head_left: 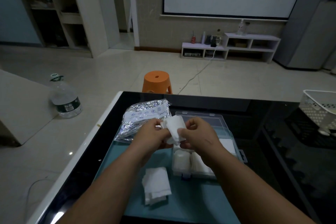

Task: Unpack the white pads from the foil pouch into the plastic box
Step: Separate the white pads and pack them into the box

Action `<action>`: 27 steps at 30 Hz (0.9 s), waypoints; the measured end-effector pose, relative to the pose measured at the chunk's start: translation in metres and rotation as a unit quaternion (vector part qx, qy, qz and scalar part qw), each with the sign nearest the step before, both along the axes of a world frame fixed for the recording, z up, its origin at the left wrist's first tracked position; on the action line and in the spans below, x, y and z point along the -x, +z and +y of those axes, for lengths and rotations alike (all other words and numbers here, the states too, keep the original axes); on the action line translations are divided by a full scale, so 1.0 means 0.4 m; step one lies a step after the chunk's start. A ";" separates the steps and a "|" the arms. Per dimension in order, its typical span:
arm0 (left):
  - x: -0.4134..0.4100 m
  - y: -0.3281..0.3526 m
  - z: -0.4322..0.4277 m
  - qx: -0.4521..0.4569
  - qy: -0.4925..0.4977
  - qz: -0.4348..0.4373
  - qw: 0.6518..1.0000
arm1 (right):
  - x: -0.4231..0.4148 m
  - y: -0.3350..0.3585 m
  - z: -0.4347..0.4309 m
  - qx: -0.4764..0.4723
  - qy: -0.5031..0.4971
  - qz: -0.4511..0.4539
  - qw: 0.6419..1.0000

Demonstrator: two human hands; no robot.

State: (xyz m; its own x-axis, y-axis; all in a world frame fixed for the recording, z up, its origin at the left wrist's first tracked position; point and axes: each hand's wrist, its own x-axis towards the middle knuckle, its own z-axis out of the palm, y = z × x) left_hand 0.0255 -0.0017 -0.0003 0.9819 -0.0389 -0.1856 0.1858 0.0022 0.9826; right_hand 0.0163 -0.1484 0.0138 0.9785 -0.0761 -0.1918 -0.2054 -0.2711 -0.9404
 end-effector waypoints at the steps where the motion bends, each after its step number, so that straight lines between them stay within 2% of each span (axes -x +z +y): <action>1: 0.001 0.001 0.000 0.002 0.000 -0.002 1.000 | 0.001 0.002 0.000 -0.006 -0.005 0.000 1.000; 9: -0.006 -0.011 0.005 0.003 0.040 -0.018 0.999 | -0.002 0.002 -0.006 -0.059 -0.055 -0.005 0.997; 15: -0.008 -0.009 0.003 0.003 0.044 -0.001 0.999 | -0.008 0.002 -0.012 -0.188 -0.116 -0.016 0.975; 24: -0.004 0.000 -0.002 0.046 0.021 0.035 0.998 | -0.003 -0.017 0.001 -0.087 -0.123 -0.085 0.985; 27: 0.000 0.001 -0.002 0.046 0.010 0.037 0.998 | -0.003 -0.027 0.004 -0.018 -0.120 -0.106 0.987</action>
